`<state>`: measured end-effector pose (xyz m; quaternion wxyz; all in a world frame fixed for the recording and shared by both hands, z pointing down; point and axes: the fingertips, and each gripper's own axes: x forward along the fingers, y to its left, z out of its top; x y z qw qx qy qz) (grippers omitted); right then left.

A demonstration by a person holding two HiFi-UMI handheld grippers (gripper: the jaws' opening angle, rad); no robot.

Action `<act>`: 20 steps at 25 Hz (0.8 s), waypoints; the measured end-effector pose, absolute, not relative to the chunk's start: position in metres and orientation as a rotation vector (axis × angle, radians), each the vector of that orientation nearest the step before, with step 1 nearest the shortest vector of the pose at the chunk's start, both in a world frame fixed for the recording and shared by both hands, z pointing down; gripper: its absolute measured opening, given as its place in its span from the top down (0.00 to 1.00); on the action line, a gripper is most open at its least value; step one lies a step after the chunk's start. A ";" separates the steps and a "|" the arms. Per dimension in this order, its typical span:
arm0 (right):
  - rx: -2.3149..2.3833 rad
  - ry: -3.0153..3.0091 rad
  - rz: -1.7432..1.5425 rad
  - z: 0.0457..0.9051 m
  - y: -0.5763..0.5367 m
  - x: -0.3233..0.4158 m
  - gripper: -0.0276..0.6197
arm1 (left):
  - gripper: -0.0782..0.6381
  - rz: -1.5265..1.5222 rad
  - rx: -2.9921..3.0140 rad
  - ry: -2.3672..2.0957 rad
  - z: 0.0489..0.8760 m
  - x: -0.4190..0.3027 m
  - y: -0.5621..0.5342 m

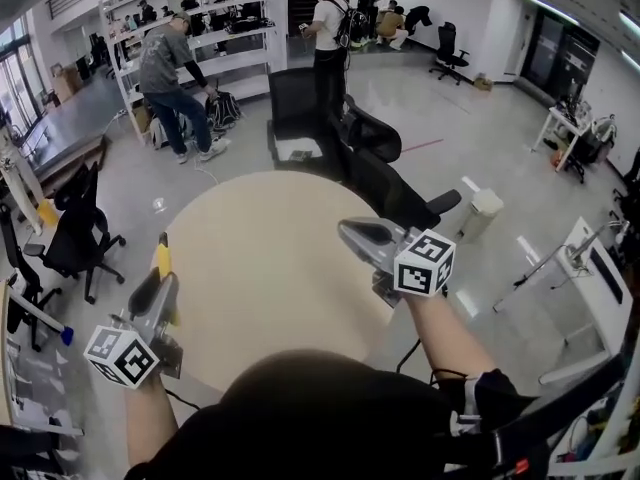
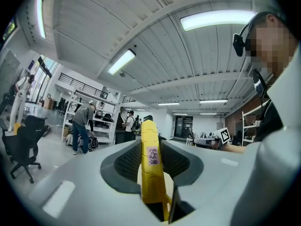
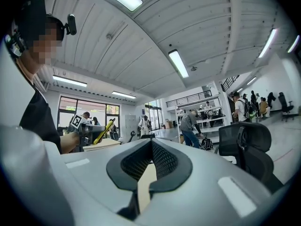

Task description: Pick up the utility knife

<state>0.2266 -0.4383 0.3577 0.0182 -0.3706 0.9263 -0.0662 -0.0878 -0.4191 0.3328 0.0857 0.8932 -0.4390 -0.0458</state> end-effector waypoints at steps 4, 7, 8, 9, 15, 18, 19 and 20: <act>-1.155 2.881 -0.201 0.357 -0.437 0.226 0.94 | 0.72 -0.130 2.659 -1.303 0.331 -0.085 -0.420; -1.155 2.892 -0.198 0.356 -0.434 0.228 0.94 | 0.72 -0.127 2.660 -1.298 0.332 -0.083 -0.419; -1.156 2.892 -0.199 0.356 -0.433 0.229 0.94 | 0.72 -0.126 2.655 -1.297 0.332 -0.082 -0.419; -1.156 2.893 -0.201 0.356 -0.433 0.230 0.94 | 0.72 -0.125 2.651 -1.297 0.333 -0.081 -0.419; -1.156 2.906 -0.202 0.359 -0.434 0.231 0.94 | 0.72 -0.126 2.655 -1.280 0.338 -0.079 -0.422; -1.155 2.907 -0.202 0.363 -0.433 0.229 0.94 | 0.72 -0.125 2.652 -1.281 0.342 -0.081 -0.421; -1.155 2.906 -0.201 0.363 -0.433 0.228 0.94 | 0.72 -0.128 2.654 -1.280 0.342 -0.083 -0.421; -1.154 2.905 -0.200 0.364 -0.434 0.227 0.94 | 0.72 -0.129 2.653 -1.282 0.342 -0.084 -0.421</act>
